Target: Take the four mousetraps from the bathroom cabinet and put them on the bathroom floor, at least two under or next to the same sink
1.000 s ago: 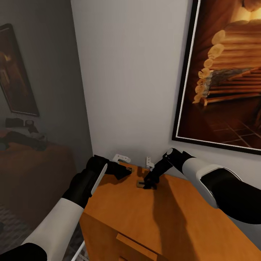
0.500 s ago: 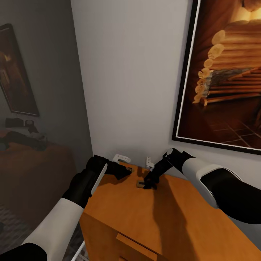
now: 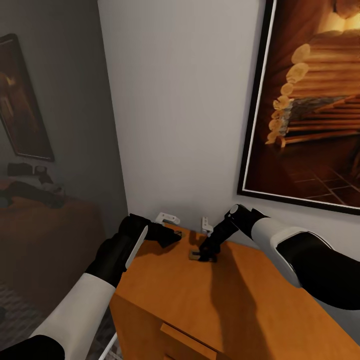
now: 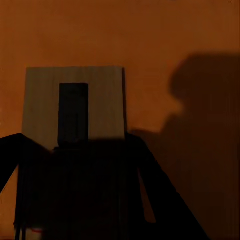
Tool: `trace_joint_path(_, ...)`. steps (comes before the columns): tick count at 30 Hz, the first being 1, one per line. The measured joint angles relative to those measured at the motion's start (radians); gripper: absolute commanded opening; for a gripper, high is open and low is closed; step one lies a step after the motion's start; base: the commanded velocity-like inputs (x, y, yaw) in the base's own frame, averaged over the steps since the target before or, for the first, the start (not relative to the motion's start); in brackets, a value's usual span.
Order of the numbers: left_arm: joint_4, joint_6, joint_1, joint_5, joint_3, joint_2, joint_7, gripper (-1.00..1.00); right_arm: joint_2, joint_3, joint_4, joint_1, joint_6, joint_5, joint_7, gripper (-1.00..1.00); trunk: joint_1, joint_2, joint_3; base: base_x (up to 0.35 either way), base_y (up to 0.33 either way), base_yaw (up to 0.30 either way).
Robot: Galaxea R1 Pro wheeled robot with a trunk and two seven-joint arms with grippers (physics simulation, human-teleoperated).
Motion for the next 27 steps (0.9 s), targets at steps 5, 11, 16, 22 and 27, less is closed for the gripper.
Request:
trace_joint_path(5,0.0,0.0,0.0,0.0,0.0,0.0,0.0,-1.0,0.001,0.0,0.0,0.0,0.0,0.0,-0.003,-1.0,-0.019,0.035,0.016,0.0,0.0,0.0)
trace_joint_path(11,0.0,0.0,0.0,0.0,0.0,0.0,0.0,-1.0,0.001,0.0,0.0,0.0,0.0,0.0,-0.007,-1.0,-0.042,0.077,0.034,0.0,0.0,0.0)
trace_joint_path(16,0.0,0.0,0.0,0.0,0.0,0.0,0.0,-1.0,0.001,0.0,0.0,0.0,0.0,0.0,-0.008,-1.0,-0.061,0.112,0.05,0.0,0.0,0.0)
trace_joint_path(22,0.0,-0.001,0.0,0.0,0.0,0.001,-0.001,-1.0,0.001,0.0,0.0,0.0,0.0,0.0,-0.009,-1.0,-0.084,0.154,0.069,0.0,0.0,0.0)
trace_joint_path(27,0.0,-0.001,0.0,0.0,0.0,0.0,-0.001,-1.0,0.001,0.0,0.0,0.0,0.0,0.0,-0.009,-1.0,-0.104,0.189,0.085,0.0,0.0,0.0)
